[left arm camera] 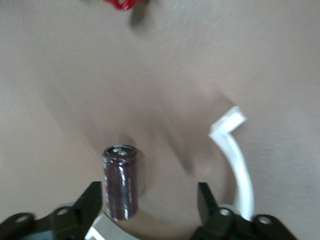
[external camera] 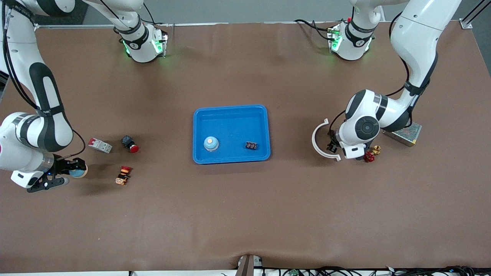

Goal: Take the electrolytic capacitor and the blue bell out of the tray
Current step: 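Lower the capacitor beside the white arc while the right gripper lowers the bell, then release the bell with the right gripper while the left gripper returns to the tray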

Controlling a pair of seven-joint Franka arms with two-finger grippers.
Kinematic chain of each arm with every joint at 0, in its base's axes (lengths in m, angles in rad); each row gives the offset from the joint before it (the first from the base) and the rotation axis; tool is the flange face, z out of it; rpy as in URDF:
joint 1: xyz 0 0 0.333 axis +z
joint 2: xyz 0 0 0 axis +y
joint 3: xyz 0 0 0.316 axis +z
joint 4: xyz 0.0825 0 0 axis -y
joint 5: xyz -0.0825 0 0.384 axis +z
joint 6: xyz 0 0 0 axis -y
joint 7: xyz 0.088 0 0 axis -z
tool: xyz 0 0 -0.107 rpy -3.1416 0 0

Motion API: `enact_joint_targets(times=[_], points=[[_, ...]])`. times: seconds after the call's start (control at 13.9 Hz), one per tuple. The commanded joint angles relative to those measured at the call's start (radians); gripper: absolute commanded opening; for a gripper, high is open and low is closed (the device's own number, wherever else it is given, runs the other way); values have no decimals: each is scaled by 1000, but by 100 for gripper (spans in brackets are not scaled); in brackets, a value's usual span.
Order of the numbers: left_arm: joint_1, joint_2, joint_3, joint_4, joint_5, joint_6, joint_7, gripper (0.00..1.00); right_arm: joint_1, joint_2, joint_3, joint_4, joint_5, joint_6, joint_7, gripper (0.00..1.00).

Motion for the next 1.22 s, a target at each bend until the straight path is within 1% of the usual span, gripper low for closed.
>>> enact_joint_targets(times=[0.0,0.22,0.36,0.5,0.65,0.86,0.94,1.15], points=[[-1,-33,-46,65,4,-103,-63,100,-15,3,23,-30,71,38,-19,0],[-9,-25,-110,122,1,-139,-156,100,-16,3,23,-34,119,38,-19,0],[-44,-4,-135,160,0,-139,-234,100,-19,4,23,-34,124,47,-19,0],[-113,24,-137,212,1,-134,-369,100,-15,4,24,-68,125,120,-19,0],[-176,74,-135,284,1,-127,-499,100,0,4,24,-108,125,195,-19,0],[-268,151,-134,381,15,-105,-659,100,0,4,23,-111,125,199,-19,0],[-291,166,-131,401,15,-87,-681,100,0,6,23,-111,125,199,-19,0],[-343,192,-123,408,15,14,-687,100,4,21,23,-109,125,199,-16,0]])
